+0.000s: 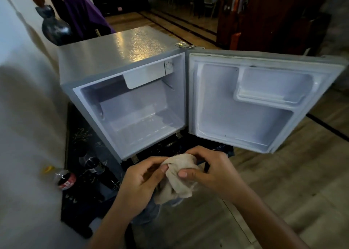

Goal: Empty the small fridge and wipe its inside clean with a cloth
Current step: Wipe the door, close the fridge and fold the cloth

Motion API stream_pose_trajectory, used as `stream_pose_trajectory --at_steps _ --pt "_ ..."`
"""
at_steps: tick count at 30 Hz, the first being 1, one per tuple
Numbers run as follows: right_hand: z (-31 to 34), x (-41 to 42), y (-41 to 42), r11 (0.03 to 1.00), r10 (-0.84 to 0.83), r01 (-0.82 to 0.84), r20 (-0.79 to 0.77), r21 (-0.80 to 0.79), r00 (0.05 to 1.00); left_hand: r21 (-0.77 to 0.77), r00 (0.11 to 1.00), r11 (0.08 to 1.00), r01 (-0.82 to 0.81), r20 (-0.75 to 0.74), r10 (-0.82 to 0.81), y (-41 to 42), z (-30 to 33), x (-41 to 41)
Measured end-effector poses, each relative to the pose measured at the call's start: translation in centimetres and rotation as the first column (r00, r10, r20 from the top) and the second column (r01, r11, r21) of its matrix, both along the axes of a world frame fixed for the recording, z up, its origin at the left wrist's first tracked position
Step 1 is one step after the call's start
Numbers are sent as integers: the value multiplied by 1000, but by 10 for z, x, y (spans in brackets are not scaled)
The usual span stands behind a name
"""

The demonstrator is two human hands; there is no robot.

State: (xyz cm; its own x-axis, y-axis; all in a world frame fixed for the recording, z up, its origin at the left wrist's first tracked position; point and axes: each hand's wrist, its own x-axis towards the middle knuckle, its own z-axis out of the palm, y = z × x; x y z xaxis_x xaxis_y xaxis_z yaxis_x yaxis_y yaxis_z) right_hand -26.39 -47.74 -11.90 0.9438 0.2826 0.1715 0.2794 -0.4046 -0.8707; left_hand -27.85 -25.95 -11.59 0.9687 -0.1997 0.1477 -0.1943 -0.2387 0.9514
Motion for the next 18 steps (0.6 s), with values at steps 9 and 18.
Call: stream_pose_trajectory --at_steps 9,18 --pt "18 5 8 988 -114 124 107 -91 988 47 993 992 113 19 -114 18 -11 27" --pt "18 -13 -20 950 -276 298 198 -93 941 176 946 945 275 127 -298 -14 -20 45"
